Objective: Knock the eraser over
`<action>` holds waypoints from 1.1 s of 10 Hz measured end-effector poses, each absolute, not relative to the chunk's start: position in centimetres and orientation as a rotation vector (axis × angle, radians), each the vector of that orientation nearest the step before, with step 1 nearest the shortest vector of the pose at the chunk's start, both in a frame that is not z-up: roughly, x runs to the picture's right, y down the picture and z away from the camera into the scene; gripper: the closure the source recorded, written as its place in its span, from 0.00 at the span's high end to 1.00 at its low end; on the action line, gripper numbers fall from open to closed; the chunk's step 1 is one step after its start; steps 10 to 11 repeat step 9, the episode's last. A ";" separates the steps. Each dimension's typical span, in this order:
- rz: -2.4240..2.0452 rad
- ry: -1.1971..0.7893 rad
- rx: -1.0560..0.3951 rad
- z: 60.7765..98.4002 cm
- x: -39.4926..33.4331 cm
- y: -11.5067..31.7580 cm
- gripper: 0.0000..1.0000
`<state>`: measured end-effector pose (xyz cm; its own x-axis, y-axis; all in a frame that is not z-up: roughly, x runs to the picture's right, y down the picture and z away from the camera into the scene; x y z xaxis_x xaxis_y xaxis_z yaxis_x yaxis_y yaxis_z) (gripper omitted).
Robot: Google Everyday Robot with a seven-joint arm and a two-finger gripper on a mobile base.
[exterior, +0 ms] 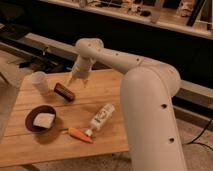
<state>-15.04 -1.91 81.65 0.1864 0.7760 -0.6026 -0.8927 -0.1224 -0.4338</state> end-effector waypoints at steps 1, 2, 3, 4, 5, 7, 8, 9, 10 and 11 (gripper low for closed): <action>1.422 0.182 -0.888 82.1 -13.6 -1.7 0.65; 1.401 0.231 -0.848 82.7 -11.7 -1.2 0.65; 1.393 0.264 -0.816 83.1 -10.8 -1.0 0.65; 1.380 0.302 -0.783 83.4 -10.3 -0.7 0.65; 1.379 0.302 -0.784 83.3 -10.5 -0.7 0.65; 1.384 0.303 -0.781 83.4 -10.2 -0.8 0.65; 1.382 0.303 -0.782 83.4 -10.3 -0.8 0.65; 1.380 0.302 -0.783 83.4 -10.5 -0.7 0.65; 1.380 0.302 -0.783 83.4 -10.5 -0.7 0.65; 1.380 0.302 -0.783 83.4 -10.5 -0.7 0.65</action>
